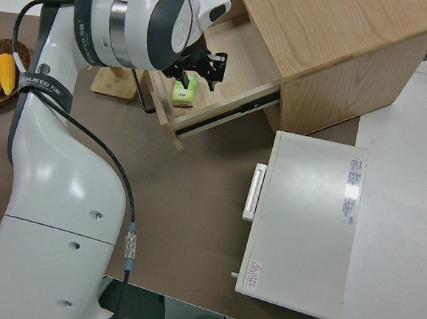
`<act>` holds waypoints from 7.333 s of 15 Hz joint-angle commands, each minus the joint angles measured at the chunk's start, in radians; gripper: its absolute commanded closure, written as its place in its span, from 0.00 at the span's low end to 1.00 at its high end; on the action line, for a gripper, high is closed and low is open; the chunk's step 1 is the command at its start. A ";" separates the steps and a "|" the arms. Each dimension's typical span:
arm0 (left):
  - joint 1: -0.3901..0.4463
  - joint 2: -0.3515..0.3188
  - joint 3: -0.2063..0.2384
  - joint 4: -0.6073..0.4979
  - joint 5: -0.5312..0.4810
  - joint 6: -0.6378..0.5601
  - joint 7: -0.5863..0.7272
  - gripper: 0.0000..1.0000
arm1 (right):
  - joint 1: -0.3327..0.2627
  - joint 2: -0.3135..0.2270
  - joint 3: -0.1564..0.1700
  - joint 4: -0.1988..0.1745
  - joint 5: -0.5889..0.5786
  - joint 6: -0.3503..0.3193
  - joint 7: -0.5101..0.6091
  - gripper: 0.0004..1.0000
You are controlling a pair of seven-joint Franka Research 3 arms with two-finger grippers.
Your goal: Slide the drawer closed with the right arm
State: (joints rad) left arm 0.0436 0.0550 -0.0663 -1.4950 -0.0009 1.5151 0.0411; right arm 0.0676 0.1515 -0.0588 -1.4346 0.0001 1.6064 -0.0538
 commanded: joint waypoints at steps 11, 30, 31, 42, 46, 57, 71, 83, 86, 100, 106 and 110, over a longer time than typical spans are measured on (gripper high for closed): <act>-0.007 -0.004 0.000 0.010 0.018 -0.018 -0.010 0.01 | 0.035 0.000 0.028 0.085 0.021 -0.071 0.162 1.00; -0.007 -0.004 0.000 0.010 0.018 -0.018 -0.010 0.01 | 0.385 0.127 0.030 0.109 0.034 -0.026 1.227 1.00; -0.007 -0.004 0.000 0.010 0.018 -0.018 -0.010 0.01 | 0.385 0.141 0.030 0.108 0.032 -0.017 1.256 1.00; -0.007 -0.004 0.000 0.009 0.018 -0.018 -0.010 0.01 | 0.316 0.253 0.027 0.089 0.021 0.170 1.318 1.00; -0.007 -0.004 0.000 0.010 0.018 -0.018 -0.010 0.01 | 0.285 0.284 0.027 0.089 0.001 0.175 1.296 1.00; -0.007 -0.004 0.000 0.009 0.018 -0.018 -0.010 0.01 | 0.180 0.303 0.030 0.097 0.000 0.221 1.205 1.00; -0.007 -0.004 0.000 0.010 0.018 -0.018 -0.010 0.01 | 0.020 0.316 0.033 0.111 -0.040 0.256 1.065 1.00; -0.007 -0.004 0.000 0.010 0.018 -0.018 -0.010 0.01 | -0.140 0.324 0.094 0.135 -0.052 0.251 0.934 1.00; -0.007 -0.004 0.000 0.009 0.018 -0.018 -0.010 0.01 | -0.169 0.324 0.114 0.135 -0.054 0.251 0.927 1.00; -0.007 -0.004 0.000 0.010 0.018 -0.018 -0.010 0.01 | -0.077 0.284 0.128 0.119 -0.052 0.237 0.919 1.00; -0.007 -0.003 0.000 0.010 0.018 -0.018 -0.010 0.01 | 0.006 0.140 0.128 -0.013 -0.031 0.233 0.790 1.00; -0.007 -0.004 0.000 0.009 0.018 -0.018 -0.010 0.01 | 0.037 0.019 0.122 -0.114 -0.031 0.210 0.613 1.00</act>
State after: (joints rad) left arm 0.0436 0.0550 -0.0663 -1.4950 -0.0009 1.5151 0.0411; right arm 0.0916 0.3015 0.0708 -1.4140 -0.0373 1.8185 0.7119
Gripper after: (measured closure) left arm 0.004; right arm 0.991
